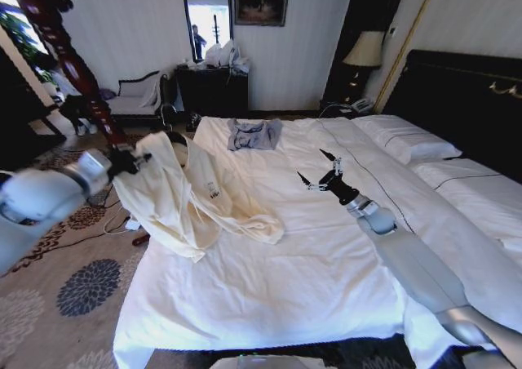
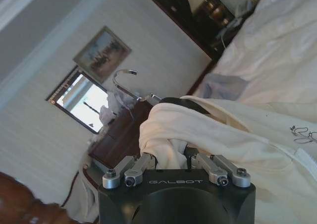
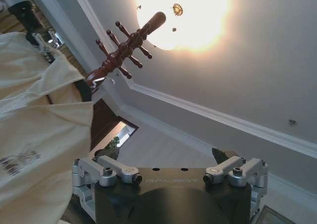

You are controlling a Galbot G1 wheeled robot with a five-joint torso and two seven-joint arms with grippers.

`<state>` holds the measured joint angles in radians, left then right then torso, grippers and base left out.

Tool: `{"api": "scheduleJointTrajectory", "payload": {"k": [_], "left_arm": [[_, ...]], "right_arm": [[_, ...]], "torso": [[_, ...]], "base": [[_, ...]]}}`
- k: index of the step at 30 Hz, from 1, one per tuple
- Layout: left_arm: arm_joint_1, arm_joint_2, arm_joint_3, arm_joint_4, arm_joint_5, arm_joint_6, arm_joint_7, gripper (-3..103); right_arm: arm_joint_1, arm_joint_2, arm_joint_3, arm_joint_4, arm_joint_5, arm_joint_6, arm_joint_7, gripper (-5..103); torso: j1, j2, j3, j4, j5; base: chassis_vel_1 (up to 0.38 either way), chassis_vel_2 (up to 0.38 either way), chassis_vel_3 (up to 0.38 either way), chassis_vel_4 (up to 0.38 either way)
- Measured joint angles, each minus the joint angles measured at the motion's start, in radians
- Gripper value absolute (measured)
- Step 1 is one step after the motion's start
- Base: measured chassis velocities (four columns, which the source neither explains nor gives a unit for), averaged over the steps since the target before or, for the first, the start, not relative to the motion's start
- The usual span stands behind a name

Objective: Pick up the clothes from the bed and hang them on the clothes hanger.

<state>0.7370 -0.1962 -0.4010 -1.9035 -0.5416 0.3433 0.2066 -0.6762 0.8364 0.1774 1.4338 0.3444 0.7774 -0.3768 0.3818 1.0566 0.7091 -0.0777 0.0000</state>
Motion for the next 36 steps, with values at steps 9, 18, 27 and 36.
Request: {"api": "scheduleJointTrajectory", "payload": {"k": [9, 18, 27, 36], "left_arm": [[-0.123, 0.029, 0.004, 0.119, -0.028, -0.040, 0.067, 26], [-0.180, 0.132, -0.005, 0.167, -0.076, -0.062, 0.097, 26], [-0.230, 0.233, -0.005, 0.224, -0.106, -0.083, 0.137, 26], [-0.206, 0.323, -0.076, 0.293, -0.129, -0.104, 0.170, 26]], "right_arm": [[0.014, 0.005, -0.009, 0.005, 0.002, -0.003, 0.006, 100], [0.001, 0.000, 0.005, 0.035, 0.006, -0.011, 0.014, 100], [-0.015, 0.013, 0.018, 0.051, 0.006, -0.011, 0.014, 100], [-0.022, 0.023, 0.025, 0.054, 0.005, -0.005, 0.011, 100]], "torso": [[0.000, 0.000, 0.000, 0.0001, -0.0002], [0.000, 0.000, 0.000, -0.0001, -0.0002], [0.000, 0.000, 0.000, -0.0002, -0.0001], [0.000, 0.000, 0.000, 0.0003, 0.0000]], "base": [[0.000, 0.000, 0.000, 0.000], [0.000, 0.000, 0.000, 0.000], [0.000, 0.000, 0.000, 0.000], [0.000, 0.000, 0.000, 0.000]]}}
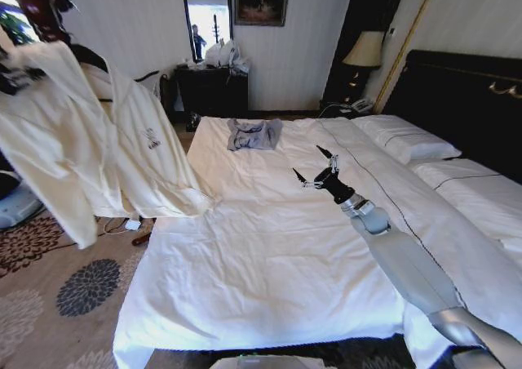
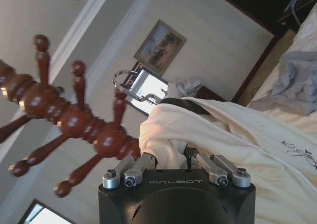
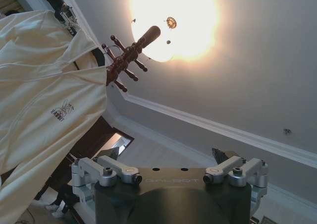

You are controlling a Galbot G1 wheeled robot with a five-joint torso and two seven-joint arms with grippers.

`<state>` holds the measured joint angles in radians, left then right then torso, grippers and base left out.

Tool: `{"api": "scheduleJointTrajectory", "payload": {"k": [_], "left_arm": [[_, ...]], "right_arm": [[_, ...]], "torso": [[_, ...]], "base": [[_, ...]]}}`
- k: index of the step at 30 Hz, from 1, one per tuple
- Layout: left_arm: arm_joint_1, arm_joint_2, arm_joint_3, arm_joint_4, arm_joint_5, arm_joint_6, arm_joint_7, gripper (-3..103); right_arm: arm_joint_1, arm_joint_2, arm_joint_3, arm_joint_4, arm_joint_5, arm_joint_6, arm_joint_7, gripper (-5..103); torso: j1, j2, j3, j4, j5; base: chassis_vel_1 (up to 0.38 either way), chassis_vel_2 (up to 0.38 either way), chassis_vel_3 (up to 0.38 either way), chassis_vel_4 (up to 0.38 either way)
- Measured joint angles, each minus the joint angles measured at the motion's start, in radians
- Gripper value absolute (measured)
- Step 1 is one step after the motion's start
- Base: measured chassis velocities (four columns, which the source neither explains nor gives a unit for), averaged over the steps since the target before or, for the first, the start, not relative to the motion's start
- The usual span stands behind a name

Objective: Pick up the clothes from the bed and hang them on the clothes hanger.

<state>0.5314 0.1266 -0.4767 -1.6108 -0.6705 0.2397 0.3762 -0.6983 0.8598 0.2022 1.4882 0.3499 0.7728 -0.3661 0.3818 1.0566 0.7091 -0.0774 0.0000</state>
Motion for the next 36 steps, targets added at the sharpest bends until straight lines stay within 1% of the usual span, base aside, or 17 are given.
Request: {"api": "scheduleJointTrajectory", "payload": {"k": [2, 8, 10, 13, 15, 18, 21, 25, 29, 32, 36], "left_arm": [[0.007, 0.009, -0.015, 0.009, -0.006, 0.000, 0.002, 26], [0.013, 0.021, -0.041, 0.056, -0.023, 0.000, 0.016, 26], [0.013, 0.020, -0.043, 0.084, -0.043, 0.006, 0.020, 26], [0.013, 0.016, -0.043, 0.095, -0.053, 0.012, 0.021, 26], [0.015, 0.006, -0.046, 0.125, -0.056, 0.017, 0.024, 26], [0.021, 0.002, -0.050, 0.151, -0.056, 0.017, 0.031, 26], [0.030, 0.002, -0.052, 0.174, -0.056, 0.012, 0.042, 26], [0.048, 0.010, -0.051, 0.214, -0.054, -0.008, 0.066, 26], [0.052, 0.011, -0.054, 0.215, -0.055, -0.018, 0.073, 26], [0.053, 0.011, -0.059, 0.197, -0.055, -0.021, 0.075, 26], [0.050, 0.005, -0.076, 0.167, -0.058, -0.022, 0.067, 26]], "right_arm": [[-0.003, 0.000, 0.005, 0.002, 0.000, 0.001, 0.000, 100], [-0.019, -0.005, 0.019, 0.013, 0.001, 0.002, -0.001, 100], [-0.031, -0.010, 0.026, 0.021, 0.002, 0.003, -0.001, 100], [-0.037, -0.013, 0.029, 0.024, 0.003, 0.003, -0.001, 100], [-0.048, -0.017, 0.035, 0.034, 0.008, 0.003, -0.001, 100], [-0.060, -0.021, 0.035, 0.053, 0.023, -0.007, 0.002, 100], [-0.069, -0.025, 0.035, 0.069, 0.029, -0.014, 0.009, 100], [-0.094, -0.028, 0.048, 0.080, 0.027, -0.016, 0.010, 100], [-0.106, -0.028, 0.054, 0.083, 0.025, -0.016, 0.010, 100], [-0.110, -0.028, 0.056, 0.082, 0.024, -0.016, 0.010, 100], [-0.112, -0.024, 0.057, 0.078, 0.022, -0.016, 0.010, 100]], "torso": [[0.000, 0.000, 0.000, -0.0005, -0.0001], [0.000, 0.000, 0.000, -0.0005, 0.0000], [0.000, 0.000, 0.000, 0.0000, -0.0002], [0.000, 0.000, 0.000, 0.0000, -0.0001], [0.000, 0.000, 0.000, -0.0007, -0.0001], [0.000, 0.000, 0.000, -0.0003, -0.0002], [0.000, 0.000, 0.000, -0.0001, -0.0003], [0.000, 0.000, 0.000, -0.0002, -0.0002], [0.000, 0.000, 0.000, -0.0004, -0.0003], [0.000, 0.000, 0.000, -0.0001, -0.0002], [0.000, 0.000, 0.000, -0.0006, 0.0001]], "base": [[0.000, 0.000, 0.000, 0.000], [0.000, 0.000, 0.000, 0.000], [0.000, 0.000, 0.000, 0.000], [0.000, 0.000, 0.000, 0.000], [0.000, 0.000, 0.000, 0.000], [0.000, 0.000, 0.000, 0.000], [0.000, 0.000, 0.000, 0.000], [0.000, 0.000, 0.000, 0.000], [0.000, 0.000, 0.000, 0.000], [0.000, 0.000, 0.000, 0.000], [0.000, 0.000, 0.000, 0.000]]}}
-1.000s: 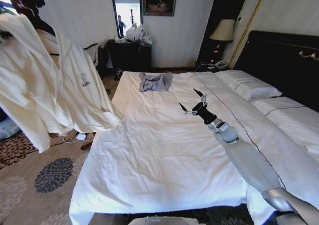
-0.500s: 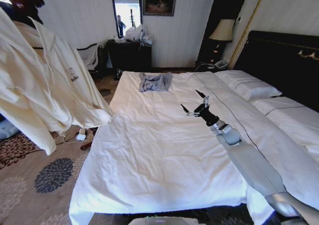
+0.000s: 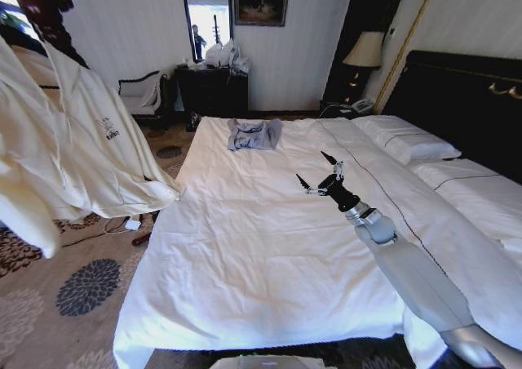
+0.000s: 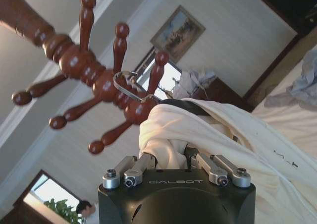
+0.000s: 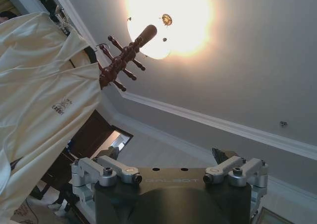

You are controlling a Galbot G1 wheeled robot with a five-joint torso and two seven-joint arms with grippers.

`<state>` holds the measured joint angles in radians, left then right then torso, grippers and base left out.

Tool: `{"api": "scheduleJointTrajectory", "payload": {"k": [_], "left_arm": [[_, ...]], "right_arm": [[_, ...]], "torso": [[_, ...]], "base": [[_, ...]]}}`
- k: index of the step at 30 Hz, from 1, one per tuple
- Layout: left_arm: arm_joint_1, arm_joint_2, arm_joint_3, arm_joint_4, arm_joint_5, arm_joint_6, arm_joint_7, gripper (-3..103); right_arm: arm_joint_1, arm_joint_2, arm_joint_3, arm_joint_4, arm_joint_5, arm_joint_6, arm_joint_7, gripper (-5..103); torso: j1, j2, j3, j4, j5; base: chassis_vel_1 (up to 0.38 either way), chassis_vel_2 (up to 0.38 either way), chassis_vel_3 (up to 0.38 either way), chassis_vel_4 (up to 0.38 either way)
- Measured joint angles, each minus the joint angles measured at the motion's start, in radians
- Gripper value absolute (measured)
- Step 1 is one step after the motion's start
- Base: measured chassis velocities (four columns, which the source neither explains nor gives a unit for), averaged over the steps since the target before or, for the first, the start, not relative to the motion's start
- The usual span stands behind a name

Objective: Pick up the clothes from the bed and hang them on the clothes hanger.

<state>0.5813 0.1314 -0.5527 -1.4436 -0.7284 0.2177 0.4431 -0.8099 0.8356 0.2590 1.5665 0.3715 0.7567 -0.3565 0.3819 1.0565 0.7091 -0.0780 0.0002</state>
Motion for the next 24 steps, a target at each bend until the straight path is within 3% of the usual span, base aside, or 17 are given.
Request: {"api": "scheduleJointTrajectory", "payload": {"k": [17, 24], "left_arm": [[0.020, -0.009, 0.014, 0.005, -0.098, -0.002, -0.052, 26], [-0.019, -0.058, 0.041, -0.102, -0.078, 0.011, -0.050, 26]], "right_arm": [[-0.041, 0.006, 0.026, 0.028, -0.010, -0.006, 0.002, 100], [-0.077, -0.003, 0.061, 0.033, -0.014, -0.005, 0.002, 100]], "torso": [[0.000, 0.000, 0.000, 0.0006, -0.0003], [0.000, 0.000, 0.000, 0.0001, -0.0001]], "base": [[0.000, 0.000, 0.000, 0.000], [0.000, 0.000, 0.000, 0.000]]}}
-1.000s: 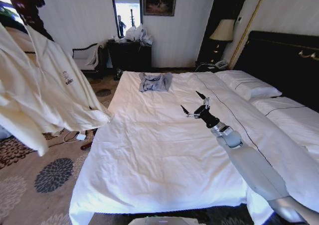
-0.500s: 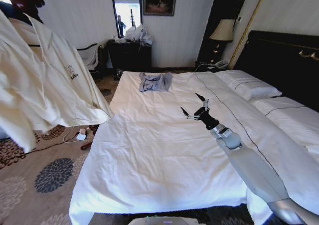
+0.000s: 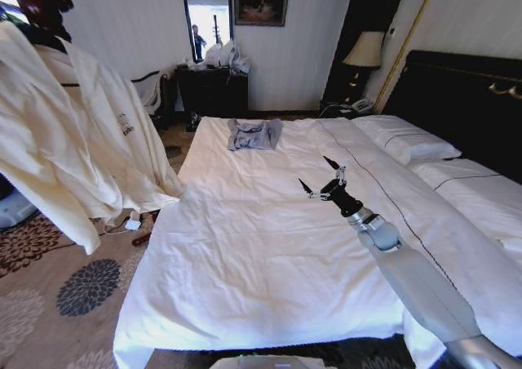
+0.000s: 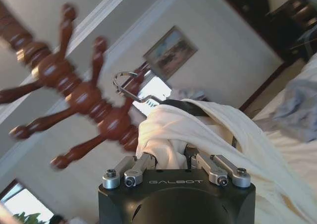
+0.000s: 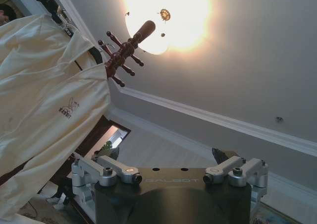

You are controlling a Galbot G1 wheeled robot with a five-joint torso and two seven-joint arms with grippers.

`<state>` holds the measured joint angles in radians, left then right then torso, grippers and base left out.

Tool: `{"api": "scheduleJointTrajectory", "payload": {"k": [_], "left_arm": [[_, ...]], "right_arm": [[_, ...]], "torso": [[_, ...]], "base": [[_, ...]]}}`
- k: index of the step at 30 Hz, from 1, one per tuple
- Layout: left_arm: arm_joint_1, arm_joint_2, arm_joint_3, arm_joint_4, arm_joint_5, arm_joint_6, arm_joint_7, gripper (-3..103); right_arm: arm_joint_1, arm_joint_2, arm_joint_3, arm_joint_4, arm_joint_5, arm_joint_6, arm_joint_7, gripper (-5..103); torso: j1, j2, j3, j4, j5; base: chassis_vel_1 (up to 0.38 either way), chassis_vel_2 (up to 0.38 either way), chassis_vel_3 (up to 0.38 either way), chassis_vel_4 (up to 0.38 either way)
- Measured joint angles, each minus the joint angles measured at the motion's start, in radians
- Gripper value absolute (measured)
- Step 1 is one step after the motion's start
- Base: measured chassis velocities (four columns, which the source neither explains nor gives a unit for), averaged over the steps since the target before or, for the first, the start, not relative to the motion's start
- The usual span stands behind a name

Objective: Pick up the clothes from the bed and hang them on the clothes hanger.

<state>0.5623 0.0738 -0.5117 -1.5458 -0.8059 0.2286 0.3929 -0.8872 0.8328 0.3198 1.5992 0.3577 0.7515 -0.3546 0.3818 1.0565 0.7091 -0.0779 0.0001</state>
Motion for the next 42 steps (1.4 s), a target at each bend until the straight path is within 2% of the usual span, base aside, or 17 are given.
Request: {"api": "scheduleJointTrajectory", "payload": {"k": [6, 9, 14, 21, 26, 28, 29, 30, 31, 32, 33, 34, 36, 37, 42], "left_arm": [[-0.019, -0.051, 0.014, -0.090, 0.008, 0.039, -0.034, 26], [-0.039, -0.091, 0.029, -0.110, 0.046, 0.053, -0.043, 26], [-0.073, -0.138, 0.059, -0.088, 0.083, 0.059, -0.040, 26], [-0.071, -0.169, 0.091, -0.054, 0.060, 0.048, -0.026, 26], [-0.075, -0.204, 0.106, -0.034, 0.074, 0.033, -0.013, 26], [-0.140, -0.263, 0.180, 0.001, 0.109, 0.027, 0.004, 26], [-0.192, -0.301, 0.246, 0.020, 0.129, 0.025, 0.019, 26], [-0.248, -0.339, 0.307, 0.039, 0.152, 0.023, 0.025, 26], [-0.248, -0.339, 0.307, 0.039, 0.152, 0.023, 0.025, 26], [-0.296, -0.371, 0.354, 0.055, 0.168, 0.021, 0.026, 26], [-0.366, -0.420, 0.413, 0.075, 0.186, 0.023, 0.024, 26], [-0.396, -0.441, 0.433, 0.082, 0.193, 0.026, 0.024, 26], [-0.407, -0.449, 0.441, 0.085, 0.197, 0.026, 0.024, 26], [-0.442, -0.475, 0.464, 0.101, 0.213, 0.024, 0.028, 26], [-0.544, -0.517, 0.525, 0.136, 0.239, 0.008, 0.049, 26]], "right_arm": [[-0.003, 0.011, 0.006, 0.004, -0.009, -0.004, 0.002, 100], [-0.009, 0.015, 0.007, 0.007, -0.021, -0.009, 0.010, 100], [-0.016, 0.016, 0.012, 0.007, -0.031, -0.010, 0.018, 100], [-0.025, 0.020, 0.021, -0.004, -0.039, -0.010, 0.025, 100], [-0.032, 0.026, 0.023, -0.013, -0.050, -0.009, 0.042, 100], [-0.028, 0.027, 0.021, -0.028, -0.054, -0.007, 0.046, 100], [-0.026, 0.026, 0.020, -0.036, -0.055, -0.006, 0.048, 100], [-0.025, 0.025, 0.020, -0.042, -0.055, -0.005, 0.049, 100], [-0.025, 0.025, 0.020, -0.042, -0.055, -0.005, 0.049, 100], [-0.025, 0.023, 0.021, -0.048, -0.055, -0.004, 0.050, 100], [-0.024, 0.020, 0.022, -0.054, -0.055, -0.003, 0.054, 100], [-0.026, 0.019, 0.024, -0.055, -0.056, -0.004, 0.057, 100], [-0.027, 0.018, 0.025, -0.056, -0.056, -0.004, 0.058, 100], [-0.030, 0.016, 0.028, -0.057, -0.056, -0.007, 0.063, 100], [-0.041, 0.002, 0.032, -0.059, -0.064, -0.010, 0.071, 100]], "torso": [[0.000, 0.000, 0.000, 0.0003, 0.0002], [0.000, 0.000, 0.000, 0.0000, 0.0001], [0.000, 0.000, 0.000, 0.0001, -0.0001], [0.000, 0.000, 0.000, 0.0004, -0.0003], [0.000, 0.000, 0.000, 0.0001, 0.0002], [0.000, 0.000, 0.000, 0.0016, 0.0004], [0.000, 0.000, 0.000, 0.0019, 0.0001], [0.000, 0.000, 0.000, 0.0014, -0.0012], [0.000, 0.000, 0.000, 0.0014, -0.0012], [0.000, 0.000, 0.000, 0.0004, -0.0022], [0.001, 0.000, 0.000, -0.0011, -0.0009], [0.001, 0.000, 0.000, -0.0012, 0.0005], [0.001, 0.000, 0.000, -0.0013, 0.0008], [0.001, 0.000, 0.000, -0.0012, 0.0012], [0.000, 0.000, 0.000, 0.0012, -0.0005]], "base": [[0.000, 0.000, 0.000, 0.000], [0.000, 0.000, 0.000, 0.000], [0.000, 0.000, 0.000, 0.000], [0.000, 0.000, 0.000, 0.000], [0.000, 0.000, 0.000, 0.000], [0.000, 0.000, 0.000, 0.000], [0.000, 0.000, 0.000, 0.000], [0.000, 0.000, 0.000, 0.000], [0.000, 0.000, 0.000, 0.000], [0.000, 0.000, 0.000, 0.000], [0.000, 0.000, 0.000, 0.000], [0.000, 0.000, 0.000, 0.000], [0.000, 0.000, 0.000, 0.000], [0.000, 0.000, 0.000, 0.000], [0.000, 0.000, 0.000, 0.000]]}}
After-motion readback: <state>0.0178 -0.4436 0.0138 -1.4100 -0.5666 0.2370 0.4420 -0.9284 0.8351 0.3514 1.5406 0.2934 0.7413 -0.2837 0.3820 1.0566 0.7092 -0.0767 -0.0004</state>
